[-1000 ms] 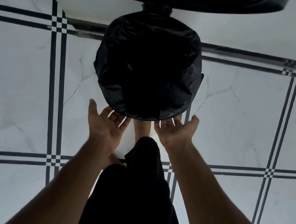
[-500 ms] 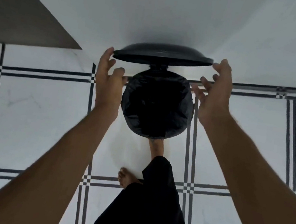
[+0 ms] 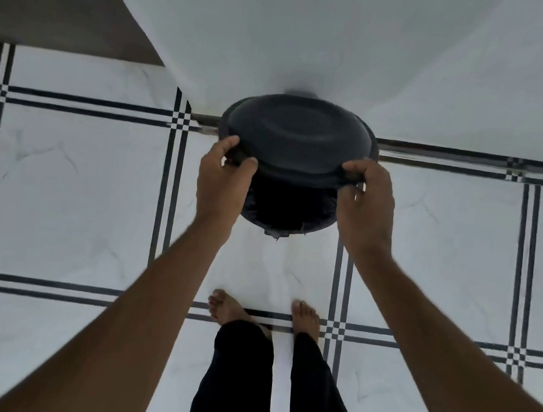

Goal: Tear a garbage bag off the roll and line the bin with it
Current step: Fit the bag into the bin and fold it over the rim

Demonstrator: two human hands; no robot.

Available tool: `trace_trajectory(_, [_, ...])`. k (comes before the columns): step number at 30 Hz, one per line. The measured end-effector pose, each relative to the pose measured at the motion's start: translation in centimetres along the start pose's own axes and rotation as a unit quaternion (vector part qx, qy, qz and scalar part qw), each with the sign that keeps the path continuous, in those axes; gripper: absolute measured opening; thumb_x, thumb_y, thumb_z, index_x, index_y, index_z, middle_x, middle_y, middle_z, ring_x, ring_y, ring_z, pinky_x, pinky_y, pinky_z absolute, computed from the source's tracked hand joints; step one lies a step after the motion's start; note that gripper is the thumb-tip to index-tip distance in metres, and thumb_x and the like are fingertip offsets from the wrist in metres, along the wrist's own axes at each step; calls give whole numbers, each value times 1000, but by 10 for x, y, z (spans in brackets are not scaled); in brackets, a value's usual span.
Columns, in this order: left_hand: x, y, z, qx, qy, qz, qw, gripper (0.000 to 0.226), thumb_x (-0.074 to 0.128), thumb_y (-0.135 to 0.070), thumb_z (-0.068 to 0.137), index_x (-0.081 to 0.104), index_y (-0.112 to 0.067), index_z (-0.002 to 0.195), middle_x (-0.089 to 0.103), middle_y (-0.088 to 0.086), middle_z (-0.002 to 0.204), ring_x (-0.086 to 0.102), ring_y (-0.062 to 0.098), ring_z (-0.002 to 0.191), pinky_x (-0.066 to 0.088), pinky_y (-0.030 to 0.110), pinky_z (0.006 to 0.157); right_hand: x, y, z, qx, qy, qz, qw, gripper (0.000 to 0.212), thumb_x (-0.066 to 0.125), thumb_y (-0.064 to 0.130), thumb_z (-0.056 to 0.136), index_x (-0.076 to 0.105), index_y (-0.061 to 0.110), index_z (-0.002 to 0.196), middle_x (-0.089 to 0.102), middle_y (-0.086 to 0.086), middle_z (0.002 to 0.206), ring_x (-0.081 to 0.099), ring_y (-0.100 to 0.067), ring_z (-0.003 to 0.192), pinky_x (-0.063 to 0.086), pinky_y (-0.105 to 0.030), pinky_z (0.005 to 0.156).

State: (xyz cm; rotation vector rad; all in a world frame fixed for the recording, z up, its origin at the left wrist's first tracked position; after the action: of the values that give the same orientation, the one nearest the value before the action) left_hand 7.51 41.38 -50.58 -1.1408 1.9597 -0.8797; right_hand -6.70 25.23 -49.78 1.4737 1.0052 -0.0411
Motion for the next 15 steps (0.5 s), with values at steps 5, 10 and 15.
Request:
trace_trajectory(5, [14,62,-6,-4,-23,35,999,62,65,-11,85,47,-17,143,54,-10,123,58,14,117,46,22,91,31,-56,-23,3,34,-42,999,49,47,-8,80,50,18,121,46,-1,128,42,-1,107,41,-4,88])
trace_trajectory(10, [30,121,0,-43,1,103,994,66,67,-17,82,43,-21,143,52,-3,133,52,18,116,45,27,87,59,-103,-34,-23,72,-130,989,52,55,-4,86,44,18,131,41,-4,139,46,-11,115,47,-14,92])
trace_trajectory(15, [41,147,10,-54,95,268,957,91,71,-22,86,14,-19,157,31,11,154,44,30,133,41,26,90,73,-126,-40,-5,151,-178,973,75,54,-7,76,32,20,142,30,1,149,46,-15,117,33,-6,74])
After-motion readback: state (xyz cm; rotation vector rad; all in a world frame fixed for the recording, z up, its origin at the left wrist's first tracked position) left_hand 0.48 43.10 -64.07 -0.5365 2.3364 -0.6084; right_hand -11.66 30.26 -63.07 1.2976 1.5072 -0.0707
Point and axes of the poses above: each hand's wrist, its own z-axis towards the middle knuckle, its own x-axis out of the palm, y = z × x, the point moved 4 cm from there along z, towards the middle knuckle
